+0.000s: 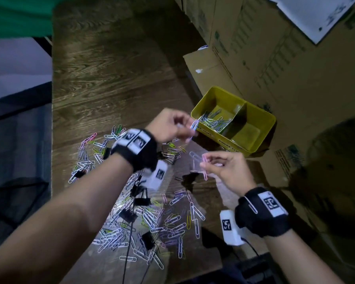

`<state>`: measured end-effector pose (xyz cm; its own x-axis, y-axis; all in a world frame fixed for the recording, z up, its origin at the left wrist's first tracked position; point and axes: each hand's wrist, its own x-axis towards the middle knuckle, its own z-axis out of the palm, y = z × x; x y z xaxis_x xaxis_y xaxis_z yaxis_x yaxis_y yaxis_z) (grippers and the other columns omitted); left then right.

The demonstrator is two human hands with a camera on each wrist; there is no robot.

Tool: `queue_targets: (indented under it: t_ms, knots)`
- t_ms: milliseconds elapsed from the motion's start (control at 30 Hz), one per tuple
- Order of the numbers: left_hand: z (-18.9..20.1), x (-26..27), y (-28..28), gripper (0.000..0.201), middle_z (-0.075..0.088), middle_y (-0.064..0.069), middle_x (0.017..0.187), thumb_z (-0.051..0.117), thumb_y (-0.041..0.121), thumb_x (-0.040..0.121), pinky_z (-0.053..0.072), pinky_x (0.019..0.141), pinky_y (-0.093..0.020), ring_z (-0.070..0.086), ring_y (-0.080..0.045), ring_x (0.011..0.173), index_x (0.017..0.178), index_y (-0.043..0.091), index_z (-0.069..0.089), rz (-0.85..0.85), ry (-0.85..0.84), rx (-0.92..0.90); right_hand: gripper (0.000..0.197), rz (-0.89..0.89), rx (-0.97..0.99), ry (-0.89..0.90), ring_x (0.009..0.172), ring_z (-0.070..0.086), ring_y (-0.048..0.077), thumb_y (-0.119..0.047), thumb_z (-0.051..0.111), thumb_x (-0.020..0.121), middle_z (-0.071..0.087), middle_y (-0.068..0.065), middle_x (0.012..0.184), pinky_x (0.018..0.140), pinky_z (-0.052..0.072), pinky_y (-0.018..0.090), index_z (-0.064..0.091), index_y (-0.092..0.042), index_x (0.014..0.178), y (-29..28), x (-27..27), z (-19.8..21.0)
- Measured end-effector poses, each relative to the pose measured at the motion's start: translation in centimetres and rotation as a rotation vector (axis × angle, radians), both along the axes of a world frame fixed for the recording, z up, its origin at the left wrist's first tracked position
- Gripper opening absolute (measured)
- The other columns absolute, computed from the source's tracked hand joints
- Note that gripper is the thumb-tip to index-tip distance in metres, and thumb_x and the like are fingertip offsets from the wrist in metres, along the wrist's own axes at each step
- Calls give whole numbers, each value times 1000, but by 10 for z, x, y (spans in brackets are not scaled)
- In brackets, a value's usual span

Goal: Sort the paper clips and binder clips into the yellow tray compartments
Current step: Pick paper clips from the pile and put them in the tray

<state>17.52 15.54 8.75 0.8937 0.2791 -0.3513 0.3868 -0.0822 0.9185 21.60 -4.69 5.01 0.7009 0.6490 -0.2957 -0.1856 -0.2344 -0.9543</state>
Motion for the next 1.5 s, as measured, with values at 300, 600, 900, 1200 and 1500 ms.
queue_targets:
  t_ms: [300, 600, 900, 1200, 1500]
  knots:
    - [-33, 107, -14, 18, 71, -7, 92, 72, 18, 78, 43, 69, -20, 63, -17, 82, 95, 13, 72, -249, 170, 639, 26, -161, 141, -141, 59, 64, 5, 6, 75, 71, 71, -9, 65, 58, 55, 18, 70, -7, 93, 14, 59, 61]
    - [-28, 47, -17, 24, 72, -1, 96, 54, 7, 86, 43, 80, -12, 59, -6, 78, 99, 16, 72, 8, -104, 663, 27, -18, -193, -291, 64, 59, 7, 3, 67, 82, 58, 1, 76, 63, 55, 17, 60, 8, 107, 61, 127, 20]
    - [-37, -69, -26, 15, 71, -1, 90, 57, 16, 88, 52, 72, -26, 65, -16, 77, 98, 15, 68, -567, 167, 703, 37, 244, -703, -698, 98, 64, 27, -21, 65, 87, 64, 9, 113, 91, 53, 41, 60, -16, 123, 86, 115, 10]
    - [-60, -190, -85, 60, 55, -6, 114, 64, 48, 79, 47, 81, -36, 56, -24, 99, 125, 18, 41, -886, 737, 827, 17, 515, -393, -674, 76, 63, 8, -23, 63, 88, 70, -3, 88, 80, 54, 26, 70, -22, 103, 56, 34, 18]
    - [-70, -229, -94, 50, 47, -5, 120, 54, 18, 87, 48, 86, -36, 50, -24, 109, 131, 21, 29, -585, 581, 896, 16, 1129, -471, -439, 81, 63, 6, -28, 66, 86, 73, -4, 96, 79, 52, 22, 73, -18, 97, 2, -64, -28]
